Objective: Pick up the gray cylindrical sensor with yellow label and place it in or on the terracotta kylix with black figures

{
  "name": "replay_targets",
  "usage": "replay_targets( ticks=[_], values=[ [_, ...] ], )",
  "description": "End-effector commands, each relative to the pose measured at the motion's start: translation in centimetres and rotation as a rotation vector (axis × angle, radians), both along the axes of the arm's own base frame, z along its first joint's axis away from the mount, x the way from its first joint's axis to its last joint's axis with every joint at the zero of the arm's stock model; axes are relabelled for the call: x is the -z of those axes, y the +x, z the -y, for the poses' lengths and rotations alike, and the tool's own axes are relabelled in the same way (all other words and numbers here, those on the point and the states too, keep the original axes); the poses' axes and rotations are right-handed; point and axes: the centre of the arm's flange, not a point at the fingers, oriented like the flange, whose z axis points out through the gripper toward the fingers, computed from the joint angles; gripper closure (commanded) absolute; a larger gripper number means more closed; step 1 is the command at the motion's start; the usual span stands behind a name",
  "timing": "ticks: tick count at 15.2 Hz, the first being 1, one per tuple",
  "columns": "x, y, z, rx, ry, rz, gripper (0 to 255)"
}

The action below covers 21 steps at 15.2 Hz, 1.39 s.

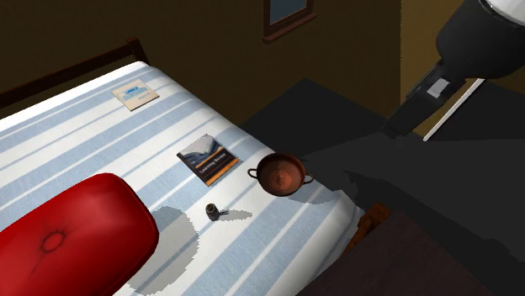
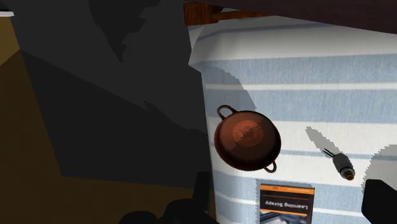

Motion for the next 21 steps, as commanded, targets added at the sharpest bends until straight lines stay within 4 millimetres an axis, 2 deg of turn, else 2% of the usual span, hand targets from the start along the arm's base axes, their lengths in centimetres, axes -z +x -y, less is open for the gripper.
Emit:
replay_targets(
  ticks=[1,11,21],
  values=[
    [0.0,0.0,0.0,0.000,0.000,0.000,0],
    [9.1,9.0,-4.8,-0.067,0.006,-0.079,0],
    [18.9,16.8,-10.2,-0.133,0.011,-0.158,0]
  ],
)
